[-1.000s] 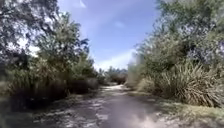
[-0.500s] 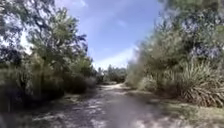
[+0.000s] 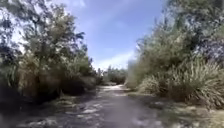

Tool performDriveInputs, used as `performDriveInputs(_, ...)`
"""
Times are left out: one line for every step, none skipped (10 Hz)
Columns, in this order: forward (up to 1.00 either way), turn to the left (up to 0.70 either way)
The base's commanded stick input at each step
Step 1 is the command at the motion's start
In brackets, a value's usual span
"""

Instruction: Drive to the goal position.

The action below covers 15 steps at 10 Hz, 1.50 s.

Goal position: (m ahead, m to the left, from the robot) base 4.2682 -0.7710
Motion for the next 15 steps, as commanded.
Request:
performDriveInputs(0.50, 0.00)
performDriveInputs(0.50, 0.00)
performDriveInputs(0.50, 0.00)
performDriveInputs(0.50, 0.00)
performDriveInputs(0.50, 0.00)
performDriveInputs(0.50, 0.00)
performDriveInputs(0.50, 0.00)
performDriveInputs(0.50, 0.00)
performDriveInputs(0.50, 0.00)
performDriveInputs(0.50, 0.00)
performDriveInputs(0.50, 0.00)
performDriveInputs(0.50, 0.00)
performDriveInputs(0.50, 0.00)
performDriveInputs(0.50, 0.00)
performDriveInputs(0.50, 0.00)
